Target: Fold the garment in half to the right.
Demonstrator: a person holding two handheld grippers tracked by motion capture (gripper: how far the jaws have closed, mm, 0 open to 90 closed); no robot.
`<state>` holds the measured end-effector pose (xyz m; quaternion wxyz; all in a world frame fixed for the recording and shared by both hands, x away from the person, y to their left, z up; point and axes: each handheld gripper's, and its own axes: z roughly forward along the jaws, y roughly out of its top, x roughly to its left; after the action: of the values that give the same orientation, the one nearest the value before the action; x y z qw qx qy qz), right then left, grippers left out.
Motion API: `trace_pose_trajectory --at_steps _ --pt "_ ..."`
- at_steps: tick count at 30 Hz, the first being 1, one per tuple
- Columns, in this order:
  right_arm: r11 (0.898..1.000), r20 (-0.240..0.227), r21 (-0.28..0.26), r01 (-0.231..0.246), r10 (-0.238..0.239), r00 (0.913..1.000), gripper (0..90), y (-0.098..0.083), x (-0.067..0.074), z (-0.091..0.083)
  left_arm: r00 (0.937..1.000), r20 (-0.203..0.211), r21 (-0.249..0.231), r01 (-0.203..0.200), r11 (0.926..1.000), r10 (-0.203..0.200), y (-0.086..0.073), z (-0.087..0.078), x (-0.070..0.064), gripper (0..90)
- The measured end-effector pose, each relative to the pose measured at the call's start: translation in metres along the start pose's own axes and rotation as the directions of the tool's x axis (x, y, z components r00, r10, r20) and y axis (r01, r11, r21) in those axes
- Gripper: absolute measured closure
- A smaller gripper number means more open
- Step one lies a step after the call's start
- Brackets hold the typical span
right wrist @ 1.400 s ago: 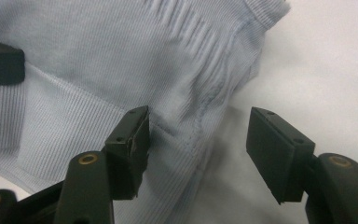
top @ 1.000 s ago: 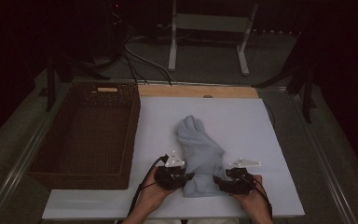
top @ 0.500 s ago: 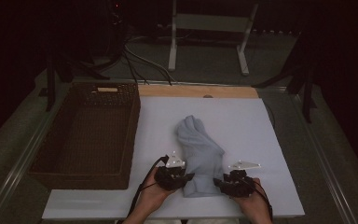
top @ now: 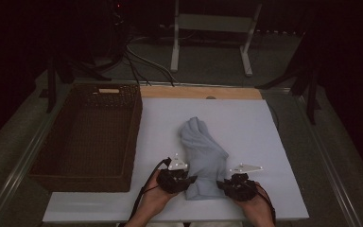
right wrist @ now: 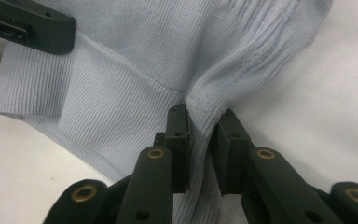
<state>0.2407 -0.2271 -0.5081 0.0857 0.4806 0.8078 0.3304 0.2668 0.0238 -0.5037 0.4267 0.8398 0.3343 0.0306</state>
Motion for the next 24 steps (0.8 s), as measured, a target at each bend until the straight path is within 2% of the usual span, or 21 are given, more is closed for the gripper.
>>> trace_pose_trajectory --at_steps 9,24 --pt "1.000 0.010 -0.005 0.017 -0.017 0.9998 78.3 -0.0013 0.0018 -0.0019 1.0000 0.004 -0.001 0.004 1.0000 -0.004 -0.0007 -0.0002 -0.0006 74.8" --pt "1.000 -0.002 0.006 0.019 -0.019 0.9998 78.0 -0.0045 0.0001 -0.0079 0.9999 0.016 0.002 0.002 1.0000 -0.002 -0.0014 0.0006 -0.0047 74.8"
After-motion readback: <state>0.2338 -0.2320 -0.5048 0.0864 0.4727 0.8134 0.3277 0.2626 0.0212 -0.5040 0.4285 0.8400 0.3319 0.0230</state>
